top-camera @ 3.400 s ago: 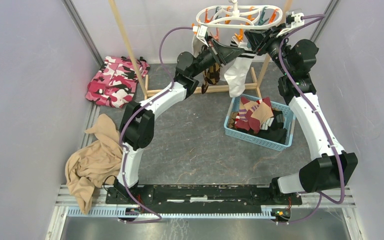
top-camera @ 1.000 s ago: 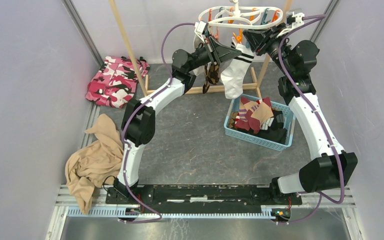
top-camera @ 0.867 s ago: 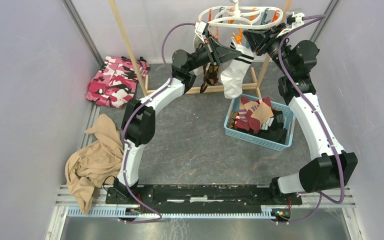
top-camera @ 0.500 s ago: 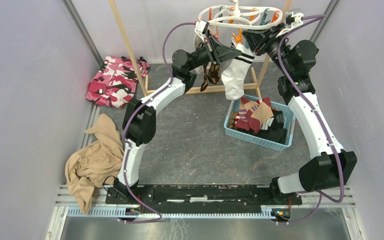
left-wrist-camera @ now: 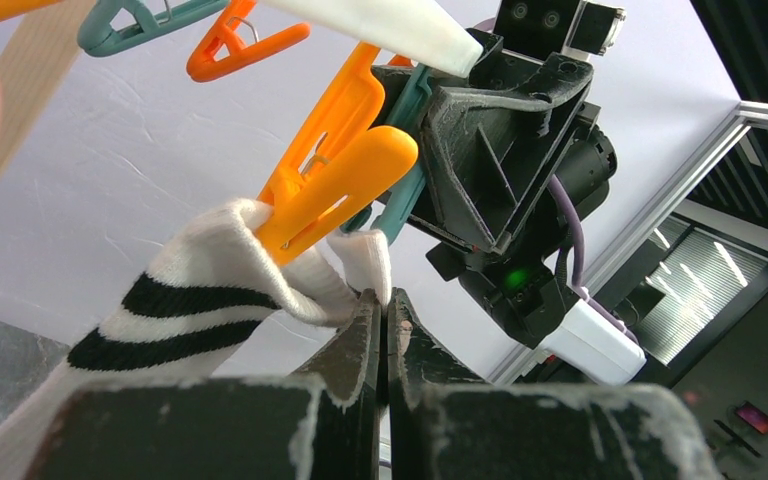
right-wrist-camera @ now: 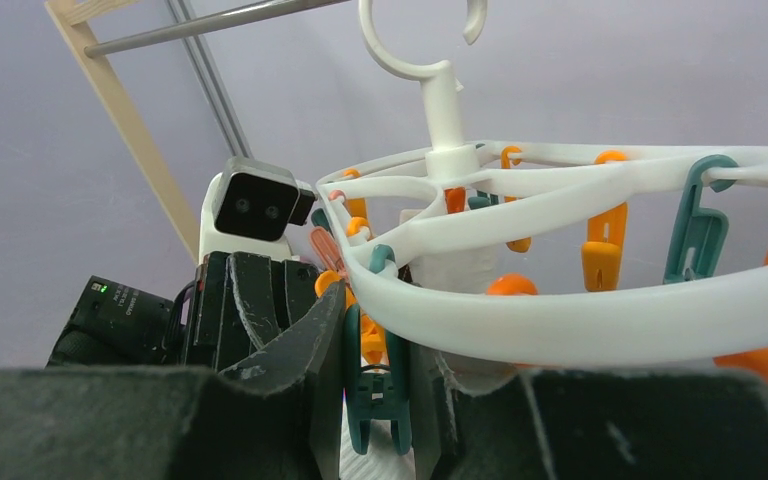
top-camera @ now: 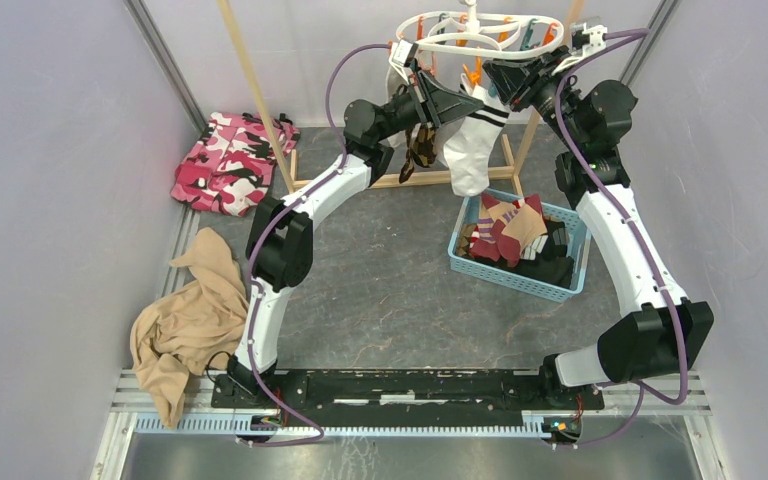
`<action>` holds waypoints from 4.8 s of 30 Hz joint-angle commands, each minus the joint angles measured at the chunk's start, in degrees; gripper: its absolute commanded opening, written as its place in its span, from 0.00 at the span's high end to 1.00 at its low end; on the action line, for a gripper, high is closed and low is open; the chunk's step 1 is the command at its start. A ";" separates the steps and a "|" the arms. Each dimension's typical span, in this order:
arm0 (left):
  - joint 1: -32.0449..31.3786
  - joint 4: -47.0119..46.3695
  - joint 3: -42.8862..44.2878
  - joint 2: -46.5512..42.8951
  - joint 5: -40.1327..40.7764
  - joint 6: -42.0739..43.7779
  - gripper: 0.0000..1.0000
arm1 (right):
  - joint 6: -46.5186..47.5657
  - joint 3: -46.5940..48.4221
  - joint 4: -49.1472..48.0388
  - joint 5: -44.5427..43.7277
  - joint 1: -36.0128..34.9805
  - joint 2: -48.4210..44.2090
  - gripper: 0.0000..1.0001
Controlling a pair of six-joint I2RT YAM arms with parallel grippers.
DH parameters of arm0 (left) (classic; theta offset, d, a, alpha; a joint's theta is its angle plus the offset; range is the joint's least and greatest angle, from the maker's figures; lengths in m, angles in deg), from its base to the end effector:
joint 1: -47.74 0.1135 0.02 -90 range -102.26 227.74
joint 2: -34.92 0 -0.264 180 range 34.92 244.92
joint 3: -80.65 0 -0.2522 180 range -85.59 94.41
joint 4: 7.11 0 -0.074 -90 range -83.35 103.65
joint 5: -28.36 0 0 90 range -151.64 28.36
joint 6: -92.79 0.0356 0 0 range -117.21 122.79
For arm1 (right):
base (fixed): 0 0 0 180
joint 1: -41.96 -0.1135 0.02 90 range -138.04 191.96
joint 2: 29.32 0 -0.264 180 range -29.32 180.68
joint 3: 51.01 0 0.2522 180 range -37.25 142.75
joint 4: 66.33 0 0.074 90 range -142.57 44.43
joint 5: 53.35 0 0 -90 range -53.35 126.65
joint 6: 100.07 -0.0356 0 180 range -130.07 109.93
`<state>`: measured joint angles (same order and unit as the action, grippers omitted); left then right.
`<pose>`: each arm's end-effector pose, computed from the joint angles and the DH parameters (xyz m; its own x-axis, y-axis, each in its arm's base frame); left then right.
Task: Clip the socks to the hanger
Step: Clamp the sock onto the hanger, then reset both arms
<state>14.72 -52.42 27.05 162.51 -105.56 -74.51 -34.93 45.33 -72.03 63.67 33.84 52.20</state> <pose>0.4097 -0.2957 0.3868 -0.6619 -0.4079 -0.6289 0.7475 -0.2970 -0.5942 0.3184 0.0618 0.4762 0.0849 0.3904 -0.9167 -0.6422 0.7249 0.2492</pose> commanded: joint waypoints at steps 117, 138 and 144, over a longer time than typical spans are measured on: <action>8.16 -4.45 -30.73 -22.18 1.09 4.00 0.27 | 13.91 -15.01 8.94 0.91 6.50 -19.40 0.04; 23.26 79.79 -38.20 -55.86 20.88 66.10 0.00 | 4.49 -26.39 39.73 -48.96 7.30 -32.35 0.02; 23.34 84.51 -42.39 -61.75 28.44 68.46 0.00 | 4.35 -24.59 40.56 -44.06 7.33 -28.02 0.02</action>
<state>37.98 25.09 -13.67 104.74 -85.19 -12.81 -28.18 17.38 -34.09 20.62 41.00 22.95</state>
